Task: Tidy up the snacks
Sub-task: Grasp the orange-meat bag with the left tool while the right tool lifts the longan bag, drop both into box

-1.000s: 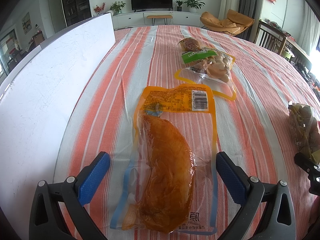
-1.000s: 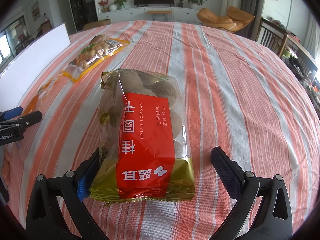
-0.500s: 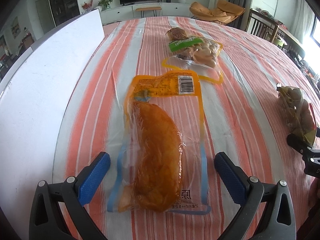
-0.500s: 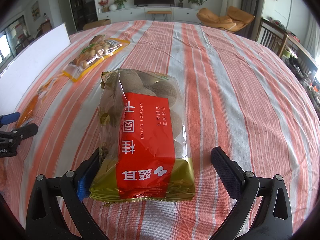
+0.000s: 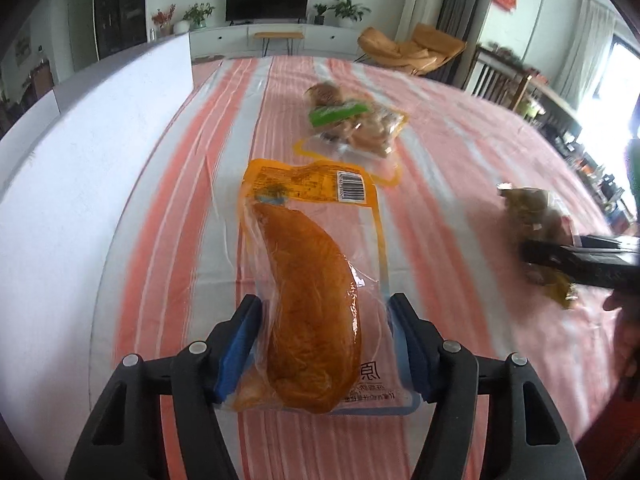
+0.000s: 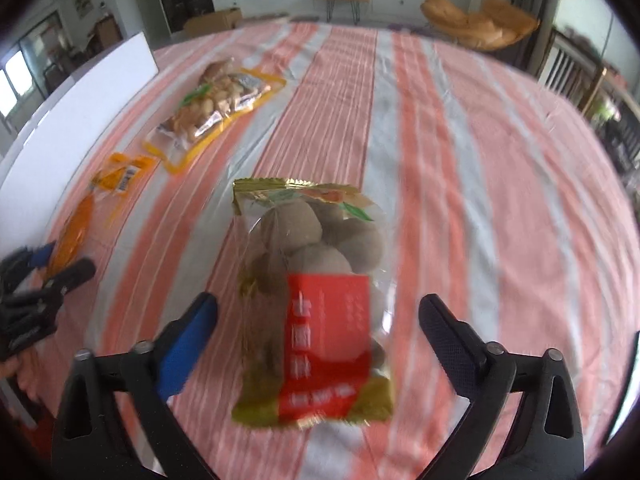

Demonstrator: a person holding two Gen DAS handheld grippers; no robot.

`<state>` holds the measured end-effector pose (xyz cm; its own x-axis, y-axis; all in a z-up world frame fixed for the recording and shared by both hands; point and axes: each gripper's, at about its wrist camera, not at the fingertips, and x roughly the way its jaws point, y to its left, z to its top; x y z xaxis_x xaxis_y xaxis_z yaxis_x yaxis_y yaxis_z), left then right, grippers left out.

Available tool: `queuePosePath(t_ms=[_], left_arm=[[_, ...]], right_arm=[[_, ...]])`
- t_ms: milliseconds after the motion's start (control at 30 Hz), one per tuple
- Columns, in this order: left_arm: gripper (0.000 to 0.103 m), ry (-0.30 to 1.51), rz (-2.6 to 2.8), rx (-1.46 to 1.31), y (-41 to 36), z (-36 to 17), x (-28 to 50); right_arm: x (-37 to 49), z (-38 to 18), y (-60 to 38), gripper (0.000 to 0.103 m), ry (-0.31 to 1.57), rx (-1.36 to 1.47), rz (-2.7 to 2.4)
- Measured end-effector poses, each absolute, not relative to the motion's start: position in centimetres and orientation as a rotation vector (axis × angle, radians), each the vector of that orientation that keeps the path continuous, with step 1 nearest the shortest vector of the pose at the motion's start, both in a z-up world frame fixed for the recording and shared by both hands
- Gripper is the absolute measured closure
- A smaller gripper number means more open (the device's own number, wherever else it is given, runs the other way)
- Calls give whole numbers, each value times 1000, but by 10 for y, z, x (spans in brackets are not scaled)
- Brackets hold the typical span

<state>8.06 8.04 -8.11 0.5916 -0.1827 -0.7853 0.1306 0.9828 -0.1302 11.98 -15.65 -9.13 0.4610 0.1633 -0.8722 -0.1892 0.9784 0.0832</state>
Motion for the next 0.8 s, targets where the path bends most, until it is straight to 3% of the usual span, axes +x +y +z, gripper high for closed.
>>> queuePosePath(t_ms=[133,300,467,600,633,700,767,800], left_arm=[[39,855,-215,-102,86,-51,66],[39,766,-246,-243,122,3,55],[38,659,-60,-251,205,55,33],[35,687,182,-216,274,61,16],[30,703,251,-208,287,58,14],[18,725,415,-199,314,48,8],[12,738,521,-211,339,38,-2],[11,739,543,-220,344,34,-6]], right_arm=[[114,-79,-167,41,1076,118,225],[97,-26,-145,41,966,138,290],[96,45,-64,40,842,123,484],[97,81,34,40,804,117,692],[96,86,59,40,802,123,746],[94,89,106,34,798,125,839],[95,81,144,9,821,143,922],[96,76,152,8,841,155,939]])
